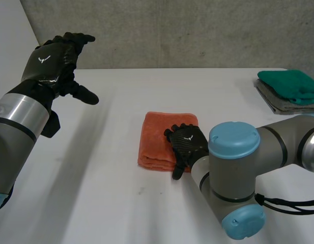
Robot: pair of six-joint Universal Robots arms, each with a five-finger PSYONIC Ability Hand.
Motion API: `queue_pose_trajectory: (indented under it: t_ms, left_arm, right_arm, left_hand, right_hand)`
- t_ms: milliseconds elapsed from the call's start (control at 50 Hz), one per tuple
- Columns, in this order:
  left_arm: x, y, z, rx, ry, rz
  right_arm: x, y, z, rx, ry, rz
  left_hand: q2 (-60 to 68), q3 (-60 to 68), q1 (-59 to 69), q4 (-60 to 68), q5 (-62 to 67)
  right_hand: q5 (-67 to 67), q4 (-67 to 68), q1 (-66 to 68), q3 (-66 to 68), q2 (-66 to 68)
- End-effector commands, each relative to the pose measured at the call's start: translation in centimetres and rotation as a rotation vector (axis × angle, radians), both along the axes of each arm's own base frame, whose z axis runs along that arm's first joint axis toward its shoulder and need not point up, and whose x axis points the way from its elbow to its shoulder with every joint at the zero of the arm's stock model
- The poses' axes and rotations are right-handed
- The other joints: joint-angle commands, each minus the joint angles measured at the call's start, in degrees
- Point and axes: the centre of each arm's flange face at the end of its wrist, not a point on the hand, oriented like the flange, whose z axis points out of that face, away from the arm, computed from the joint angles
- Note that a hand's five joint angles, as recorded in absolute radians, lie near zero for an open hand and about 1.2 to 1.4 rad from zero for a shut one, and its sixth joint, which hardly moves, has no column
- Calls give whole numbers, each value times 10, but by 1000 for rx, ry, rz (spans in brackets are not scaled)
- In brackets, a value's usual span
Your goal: Fold the laundry.
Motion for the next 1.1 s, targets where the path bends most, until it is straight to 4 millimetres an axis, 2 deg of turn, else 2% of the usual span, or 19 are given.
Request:
queue_pose_trajectory:
  t_ms: [20, 360, 1100]
  left_arm:
    - [0, 0, 0, 0, 0, 1]
    - [0, -1, -3, 9, -3, 1]
    - [0, -1, -6, 17, -5, -1]
  right_arm:
    - [2, -1, -11, 14, 16, 4]
    - [8, -8, -26, -8, 15, 6]
    - [16, -19, -31, -71, 68, 33]
  left_hand:
    - [-17, -16, -16, -12, -23]
    - [-17, -16, -16, -12, -23]
    - [-17, -16, -16, -12, -23]
  right_hand:
    - [-36, -29, -10, -19, -22]
    - [-36, -29, -10, -19, -22]
    - [19, 26, 44, 35, 33]
